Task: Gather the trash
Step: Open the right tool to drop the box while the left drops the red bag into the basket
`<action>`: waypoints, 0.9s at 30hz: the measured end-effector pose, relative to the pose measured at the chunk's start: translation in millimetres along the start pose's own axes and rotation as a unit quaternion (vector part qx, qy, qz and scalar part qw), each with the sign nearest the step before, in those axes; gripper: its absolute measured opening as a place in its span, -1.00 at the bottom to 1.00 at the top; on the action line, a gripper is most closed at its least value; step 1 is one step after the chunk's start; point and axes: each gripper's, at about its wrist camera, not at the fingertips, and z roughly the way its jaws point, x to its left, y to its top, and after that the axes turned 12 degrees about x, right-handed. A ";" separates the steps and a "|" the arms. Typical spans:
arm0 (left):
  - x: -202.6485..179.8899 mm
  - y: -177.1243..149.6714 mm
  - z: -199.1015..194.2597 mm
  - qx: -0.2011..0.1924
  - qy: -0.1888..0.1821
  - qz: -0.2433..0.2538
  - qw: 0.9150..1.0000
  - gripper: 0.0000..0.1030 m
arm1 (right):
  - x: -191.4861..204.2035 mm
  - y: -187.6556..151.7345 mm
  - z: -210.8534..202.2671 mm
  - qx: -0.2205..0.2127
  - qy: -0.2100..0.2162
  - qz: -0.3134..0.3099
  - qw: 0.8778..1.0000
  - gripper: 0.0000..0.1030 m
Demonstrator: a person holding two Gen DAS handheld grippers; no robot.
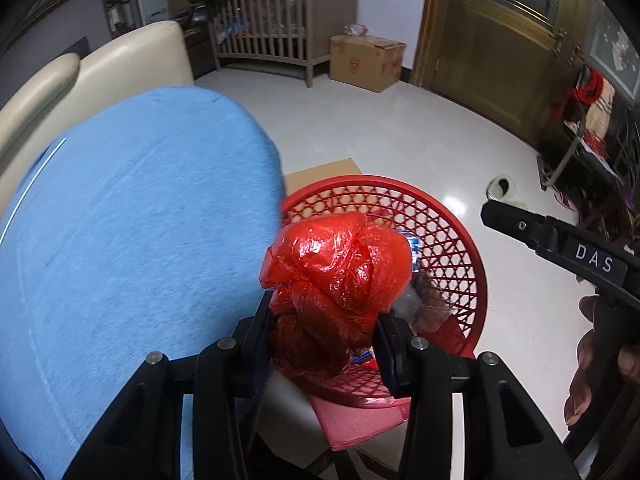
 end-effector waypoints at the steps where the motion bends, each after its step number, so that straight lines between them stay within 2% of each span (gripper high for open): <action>1: -3.0 1.4 1.0 0.001 -0.001 0.003 1.000 -0.11 | -2.6 0.5 -0.9 -0.001 0.001 0.003 1.000 0.46; 11: -18.2 15.8 10.5 0.011 -0.013 0.012 1.000 -0.11 | -22.4 10.6 -32.1 -0.044 0.003 0.025 0.999 0.46; 27: -35.9 25.3 39.2 0.040 -0.009 0.030 0.999 -0.11 | -21.9 15.5 -65.3 -0.082 0.020 0.024 0.996 0.46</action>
